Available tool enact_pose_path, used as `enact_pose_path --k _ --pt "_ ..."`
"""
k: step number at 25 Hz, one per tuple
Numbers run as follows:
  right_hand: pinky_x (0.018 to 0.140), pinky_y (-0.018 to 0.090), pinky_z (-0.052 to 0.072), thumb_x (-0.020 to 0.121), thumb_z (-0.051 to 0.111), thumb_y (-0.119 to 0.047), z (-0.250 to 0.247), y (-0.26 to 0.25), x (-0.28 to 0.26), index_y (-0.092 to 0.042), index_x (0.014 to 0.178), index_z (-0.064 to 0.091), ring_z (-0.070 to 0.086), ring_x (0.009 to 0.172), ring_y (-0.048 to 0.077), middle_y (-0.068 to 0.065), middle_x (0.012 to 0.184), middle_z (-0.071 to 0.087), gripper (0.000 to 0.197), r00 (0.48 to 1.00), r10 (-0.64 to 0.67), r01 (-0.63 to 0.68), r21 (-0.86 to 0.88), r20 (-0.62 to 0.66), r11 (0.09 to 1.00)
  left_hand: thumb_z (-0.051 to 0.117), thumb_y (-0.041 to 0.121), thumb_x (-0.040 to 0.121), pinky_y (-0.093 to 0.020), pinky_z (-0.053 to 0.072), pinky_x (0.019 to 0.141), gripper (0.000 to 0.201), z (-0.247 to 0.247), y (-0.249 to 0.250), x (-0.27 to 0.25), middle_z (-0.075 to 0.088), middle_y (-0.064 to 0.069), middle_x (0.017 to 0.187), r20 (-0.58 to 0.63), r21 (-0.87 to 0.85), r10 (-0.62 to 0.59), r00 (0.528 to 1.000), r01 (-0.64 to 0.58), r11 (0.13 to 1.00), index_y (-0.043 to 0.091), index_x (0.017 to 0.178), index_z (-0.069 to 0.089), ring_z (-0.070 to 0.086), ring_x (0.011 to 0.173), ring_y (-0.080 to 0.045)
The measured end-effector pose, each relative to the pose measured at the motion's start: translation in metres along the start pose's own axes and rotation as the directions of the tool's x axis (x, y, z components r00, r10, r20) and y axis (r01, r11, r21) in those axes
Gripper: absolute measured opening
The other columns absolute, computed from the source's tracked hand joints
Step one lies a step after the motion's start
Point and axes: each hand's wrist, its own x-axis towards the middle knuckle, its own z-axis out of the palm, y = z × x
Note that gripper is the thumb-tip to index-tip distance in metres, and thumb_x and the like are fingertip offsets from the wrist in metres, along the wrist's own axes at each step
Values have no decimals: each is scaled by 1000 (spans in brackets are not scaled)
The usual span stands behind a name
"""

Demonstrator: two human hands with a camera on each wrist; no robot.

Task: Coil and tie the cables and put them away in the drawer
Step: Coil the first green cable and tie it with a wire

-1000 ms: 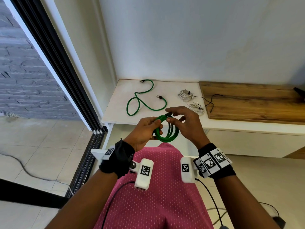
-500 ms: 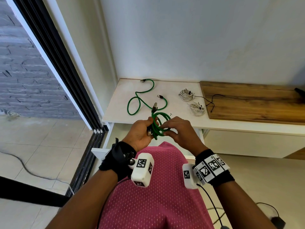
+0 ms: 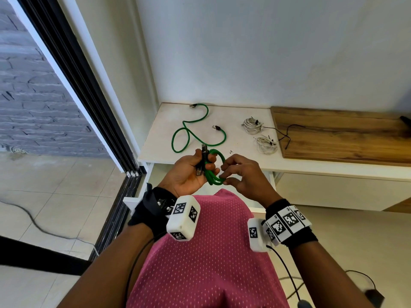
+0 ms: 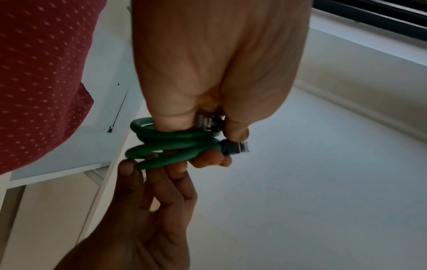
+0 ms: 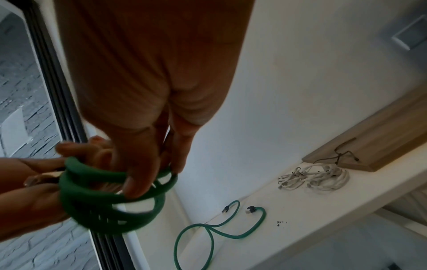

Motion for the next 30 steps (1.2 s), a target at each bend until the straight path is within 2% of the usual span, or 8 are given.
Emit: enact_pose_path --k 3,5,7,9,14,17,23,30 --pt "83 36 56 71 82 -16 -7 -4 -1 -11 94 69 61 98 24 3 100 59 28 960 266 -192 476 -92 858 28 42 101 -25 42 67 47 0 0 3 53 2 66 10 6 4 1000 -4 1000 1 115 47 41 48 -7" --pt "83 34 55 70 82 -29 -12 -3 2 -19 115 59 56 108 20 1 115 57 51 878 459 -310 572 -133 759 29 54 95 -23 40 61 58 3 -2 3 48 5 61 49 19 12 999 -13 1000 2 113 50 36 46 -6" --pt "87 45 54 69 80 -38 -10 0 4 -26 132 48 58 114 23 6 127 56 72 864 495 -403 720 95 565 37 60 84 -21 43 54 66 8 -5 1 45 7 58 110 50 15 994 -20 999 2 113 51 34 44 -4" --pt "84 53 54 73 78 -34 -10 -1 4 -17 131 51 65 104 33 16 119 63 67 864 426 -427 840 269 334 45 52 79 -21 44 51 59 11 -9 -1 44 7 56 130 86 37 991 -48 995 2 109 54 35 42 -4" --pt "55 33 55 79 69 -18 -5 -7 5 -1 106 67 54 51 17 14 68 55 32 887 457 -291 853 71 432 60 33 86 -36 52 68 31 5 -14 -1 54 -3 64 -64 424 158 985 -116 898 4 96 63 55 54 -16" --pt "46 23 41 91 58 -14 -1 -10 10 -5 103 67 37 49 10 9 68 40 18 875 484 -263 849 11 458 58 27 92 -45 54 81 25 5 -19 0 61 -7 70 -66 520 178 982 -118 846 4 96 63 64 66 -22" --pt "43 20 30 100 47 -15 2 -11 14 -11 97 67 29 48 7 3 64 32 21 853 521 -322 775 -11 544 55 19 92 -38 57 77 30 4 -23 3 61 -10 77 -35 335 139 990 -119 935 1 116 59 65 69 -23" --pt "47 19 36 104 37 -23 8 -15 16 1 110 59 37 52 5 -3 59 37 34 802 597 -386 767 6 512 88 14 59 -30 55 80 73 -4 -24 0 57 -5 78 246 209 74 966 -128 970 0 123 55 61 75 -18"
